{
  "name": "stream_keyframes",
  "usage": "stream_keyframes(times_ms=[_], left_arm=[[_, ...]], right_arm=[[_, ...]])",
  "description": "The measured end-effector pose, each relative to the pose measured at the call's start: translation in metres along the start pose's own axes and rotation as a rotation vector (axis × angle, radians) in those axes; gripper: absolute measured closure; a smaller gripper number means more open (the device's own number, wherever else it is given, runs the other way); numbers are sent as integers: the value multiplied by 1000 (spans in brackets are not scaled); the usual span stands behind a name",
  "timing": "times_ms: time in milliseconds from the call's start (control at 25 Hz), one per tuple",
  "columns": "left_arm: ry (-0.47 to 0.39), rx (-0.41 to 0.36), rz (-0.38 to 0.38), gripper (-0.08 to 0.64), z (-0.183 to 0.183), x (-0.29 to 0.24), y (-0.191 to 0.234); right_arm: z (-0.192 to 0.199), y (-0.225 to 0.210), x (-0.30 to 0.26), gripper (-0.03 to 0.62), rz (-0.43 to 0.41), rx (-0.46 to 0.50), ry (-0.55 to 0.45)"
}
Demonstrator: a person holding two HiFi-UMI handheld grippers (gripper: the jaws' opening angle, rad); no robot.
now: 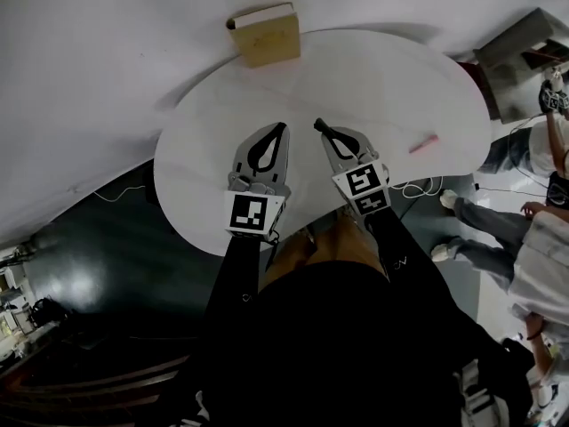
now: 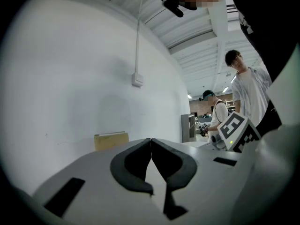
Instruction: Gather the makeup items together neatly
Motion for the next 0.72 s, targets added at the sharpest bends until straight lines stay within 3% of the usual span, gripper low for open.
stream_keyframes(times_ms=[160, 280, 720], left_arm=[[15, 9, -45, 551, -2, 3, 12], [-38, 8, -62, 551, -13, 2, 16], [-1, 30, -188, 551, 1, 30, 42]], right_arm=[[-24, 12, -4, 561, -37, 44, -43], [-20, 17, -11, 560, -59, 42, -17], [56, 35, -82, 557, -87, 91, 218]])
Point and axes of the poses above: the fingertips, and each gripper's own axes: x backward along the fingers, y to its left, z out of its underside, the point moved 4 cm from there along x, backward along the fingers, and after that the axes turned 12 degrees about -x, right-handed, at the moved point
